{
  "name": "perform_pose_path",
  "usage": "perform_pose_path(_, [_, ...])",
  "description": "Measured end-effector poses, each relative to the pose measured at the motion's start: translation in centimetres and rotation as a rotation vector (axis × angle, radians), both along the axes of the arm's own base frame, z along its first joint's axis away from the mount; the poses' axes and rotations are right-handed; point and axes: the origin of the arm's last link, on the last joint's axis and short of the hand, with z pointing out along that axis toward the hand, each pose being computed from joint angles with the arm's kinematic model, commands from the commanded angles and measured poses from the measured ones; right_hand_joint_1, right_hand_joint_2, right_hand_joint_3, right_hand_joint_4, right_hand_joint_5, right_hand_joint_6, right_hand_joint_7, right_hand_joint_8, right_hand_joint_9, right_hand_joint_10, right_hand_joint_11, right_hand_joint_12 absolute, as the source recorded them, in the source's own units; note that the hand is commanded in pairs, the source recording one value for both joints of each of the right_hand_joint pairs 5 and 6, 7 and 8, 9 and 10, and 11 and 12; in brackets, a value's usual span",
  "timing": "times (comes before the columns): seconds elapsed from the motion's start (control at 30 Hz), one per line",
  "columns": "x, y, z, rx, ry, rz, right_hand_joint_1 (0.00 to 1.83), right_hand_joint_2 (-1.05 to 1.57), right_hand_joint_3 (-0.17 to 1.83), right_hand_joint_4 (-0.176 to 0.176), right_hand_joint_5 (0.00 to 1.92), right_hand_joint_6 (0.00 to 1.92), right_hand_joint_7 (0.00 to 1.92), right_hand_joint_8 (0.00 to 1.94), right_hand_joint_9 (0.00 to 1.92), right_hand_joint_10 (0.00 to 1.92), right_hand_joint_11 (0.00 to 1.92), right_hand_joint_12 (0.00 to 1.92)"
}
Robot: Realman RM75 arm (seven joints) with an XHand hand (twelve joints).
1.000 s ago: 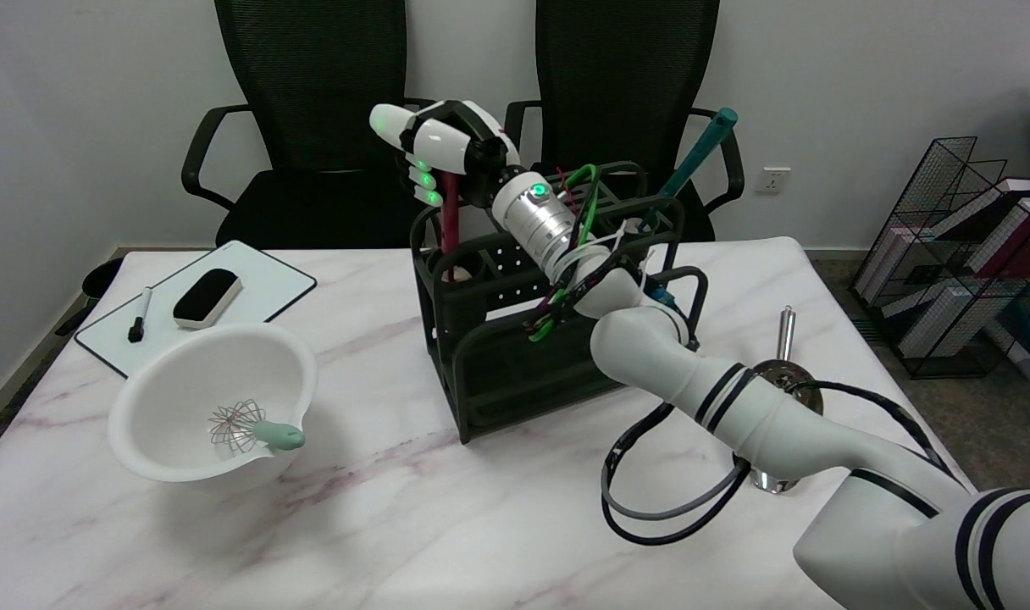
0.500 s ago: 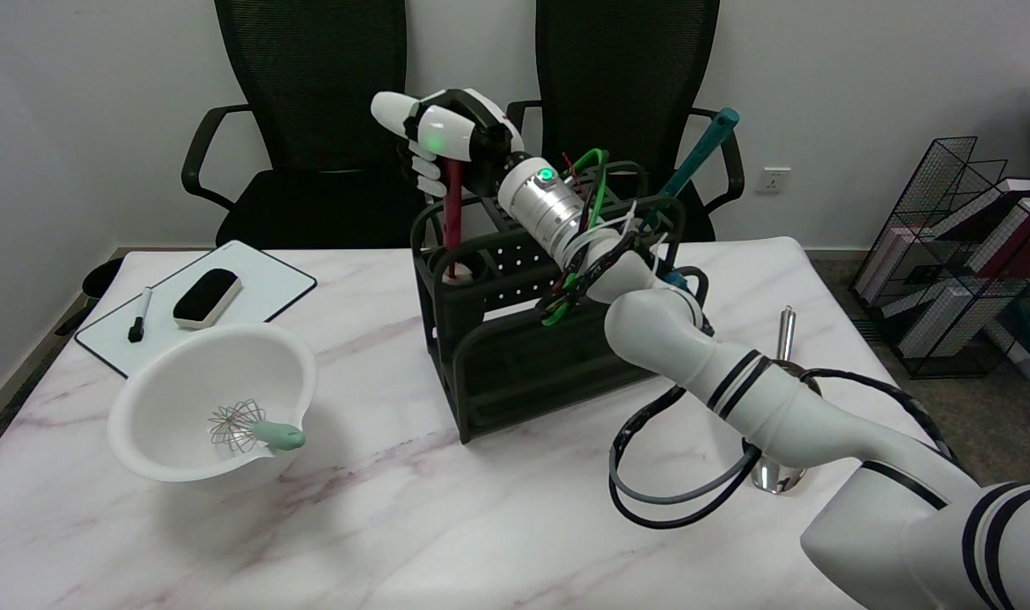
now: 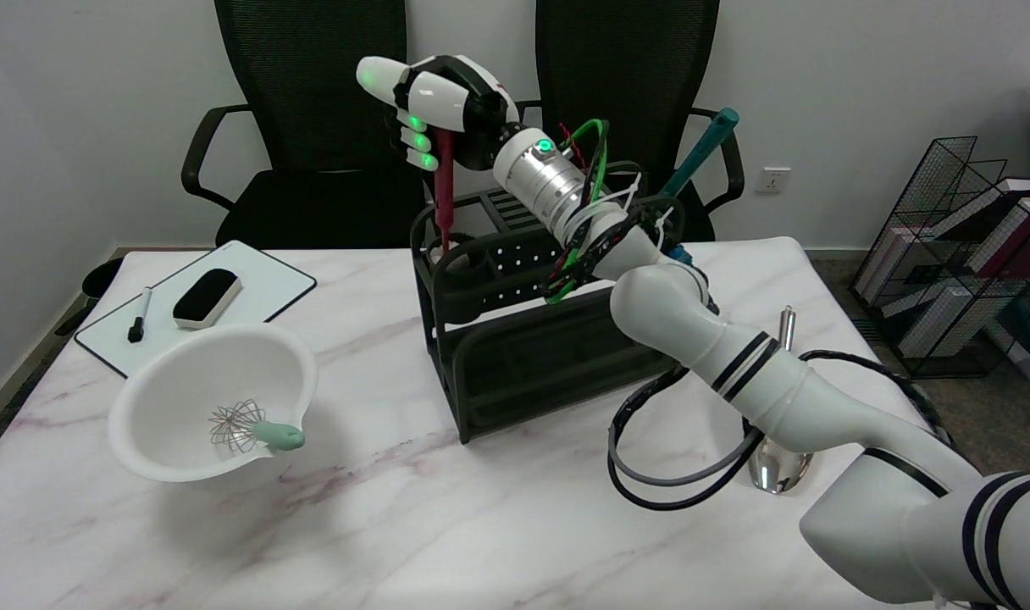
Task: Pick up the pink sponge bottle brush.
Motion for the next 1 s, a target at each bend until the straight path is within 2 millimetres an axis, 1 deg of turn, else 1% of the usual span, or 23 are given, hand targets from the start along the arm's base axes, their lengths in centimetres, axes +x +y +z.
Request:
perform_pose_path(0.33, [1.2, 0.1, 0.4, 0.018, -0.007, 0.006, 0.98, 1.57, 0.47, 0.0, 1.92, 1.92, 1.92, 1.92, 1.92, 1.92, 1.92, 1.92])
perform_pose_path(0.6, [1.8, 0.2, 1.3, 0.013, -0.002, 0.01, 0.97, 1.57, 0.47, 0.0, 1.92, 1.92, 1.92, 1.92, 1.92, 1.92, 1.92, 1.92])
perform_pose_path(1.0, [1.4, 0.1, 3.2, -0.02, 0.007, -0.004, 0.97, 1.57, 0.47, 0.0, 1.92, 1.92, 1.92, 1.92, 1.92, 1.92, 1.92, 1.92])
